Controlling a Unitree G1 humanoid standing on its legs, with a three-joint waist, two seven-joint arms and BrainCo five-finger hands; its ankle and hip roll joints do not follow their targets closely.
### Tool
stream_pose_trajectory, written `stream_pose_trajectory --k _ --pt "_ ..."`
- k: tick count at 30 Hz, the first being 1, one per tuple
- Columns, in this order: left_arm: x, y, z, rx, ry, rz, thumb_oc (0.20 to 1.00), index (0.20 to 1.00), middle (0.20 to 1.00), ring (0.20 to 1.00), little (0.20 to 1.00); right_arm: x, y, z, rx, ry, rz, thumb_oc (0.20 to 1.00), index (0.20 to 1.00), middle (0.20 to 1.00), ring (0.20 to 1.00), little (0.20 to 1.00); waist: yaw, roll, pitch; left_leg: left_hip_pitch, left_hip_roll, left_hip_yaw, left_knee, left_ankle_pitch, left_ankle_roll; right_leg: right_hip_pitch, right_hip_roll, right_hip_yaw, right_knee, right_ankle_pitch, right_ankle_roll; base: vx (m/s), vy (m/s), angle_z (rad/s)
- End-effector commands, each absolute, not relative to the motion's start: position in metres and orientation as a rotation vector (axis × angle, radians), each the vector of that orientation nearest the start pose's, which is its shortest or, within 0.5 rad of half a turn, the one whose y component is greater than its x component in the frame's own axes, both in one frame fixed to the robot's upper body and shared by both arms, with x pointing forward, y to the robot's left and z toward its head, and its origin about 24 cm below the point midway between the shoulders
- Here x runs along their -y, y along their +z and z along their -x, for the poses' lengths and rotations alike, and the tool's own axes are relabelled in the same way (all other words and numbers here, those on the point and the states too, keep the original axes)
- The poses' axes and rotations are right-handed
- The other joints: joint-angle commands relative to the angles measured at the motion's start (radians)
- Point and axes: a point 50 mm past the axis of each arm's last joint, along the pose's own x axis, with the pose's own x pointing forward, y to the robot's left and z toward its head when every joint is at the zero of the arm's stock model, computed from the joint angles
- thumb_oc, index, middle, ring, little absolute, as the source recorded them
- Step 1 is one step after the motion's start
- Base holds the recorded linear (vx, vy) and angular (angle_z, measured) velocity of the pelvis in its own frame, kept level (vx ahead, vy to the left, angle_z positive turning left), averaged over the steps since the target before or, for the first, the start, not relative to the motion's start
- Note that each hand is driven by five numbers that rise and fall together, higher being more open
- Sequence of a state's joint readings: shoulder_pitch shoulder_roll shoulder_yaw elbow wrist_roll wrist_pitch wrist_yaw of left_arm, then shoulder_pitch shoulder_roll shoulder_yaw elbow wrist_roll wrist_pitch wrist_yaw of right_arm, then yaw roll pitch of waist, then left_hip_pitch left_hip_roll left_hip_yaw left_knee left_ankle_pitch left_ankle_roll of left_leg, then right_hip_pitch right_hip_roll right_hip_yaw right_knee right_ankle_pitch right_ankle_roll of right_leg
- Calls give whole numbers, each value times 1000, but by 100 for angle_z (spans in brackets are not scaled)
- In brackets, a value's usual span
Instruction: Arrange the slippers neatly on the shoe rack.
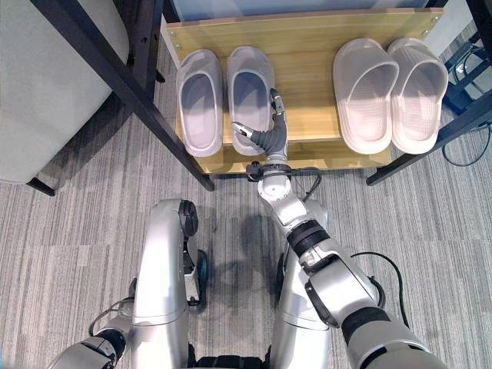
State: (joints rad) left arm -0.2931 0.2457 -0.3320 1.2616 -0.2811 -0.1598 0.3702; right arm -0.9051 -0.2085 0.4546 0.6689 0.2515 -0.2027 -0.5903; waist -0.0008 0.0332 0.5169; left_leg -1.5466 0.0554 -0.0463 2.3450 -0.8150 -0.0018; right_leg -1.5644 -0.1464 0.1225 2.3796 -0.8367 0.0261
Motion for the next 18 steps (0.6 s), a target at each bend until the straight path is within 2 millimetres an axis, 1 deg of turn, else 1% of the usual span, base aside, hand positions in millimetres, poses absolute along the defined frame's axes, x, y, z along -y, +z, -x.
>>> stream_pose_trajectory --k 1,3,8,18 --pt "-236 -122 -189 -836 318 -472 1000 1000 1000 1000 1000 47 205 -375 518 24 146 1000 1000 1000 1000 1000 72 -2 -31 -23 -27 -25 36 -4 74 48 4 64 43 146 -83 0 0 0" --pt "-236 -122 -190 -835 317 -475 1000 1000 1000 1000 1000 43 208 -374 527 42 155 1000 1000 1000 1000 1000 72 -2 -32 -23 -27 -24 38 -5 74 48 3 64 44 145 -82 0 0 0" --pt "-236 -121 -191 -833 311 -487 1000 1000 1000 1000 1000 39 207 -374 525 57 175 1000 1000 1000 1000 1000 74 -3 -30 -23 -26 -27 43 -7 74 49 3 63 45 146 -82 0 0 0" --pt "-235 -122 -190 -844 308 -502 1000 1000 1000 1000 1000 29 205 -371 519 88 154 1000 1000 1000 1000 1000 74 2 -25 -23 -31 -24 43 -4 73 49 7 68 50 148 -80 0 0 0"
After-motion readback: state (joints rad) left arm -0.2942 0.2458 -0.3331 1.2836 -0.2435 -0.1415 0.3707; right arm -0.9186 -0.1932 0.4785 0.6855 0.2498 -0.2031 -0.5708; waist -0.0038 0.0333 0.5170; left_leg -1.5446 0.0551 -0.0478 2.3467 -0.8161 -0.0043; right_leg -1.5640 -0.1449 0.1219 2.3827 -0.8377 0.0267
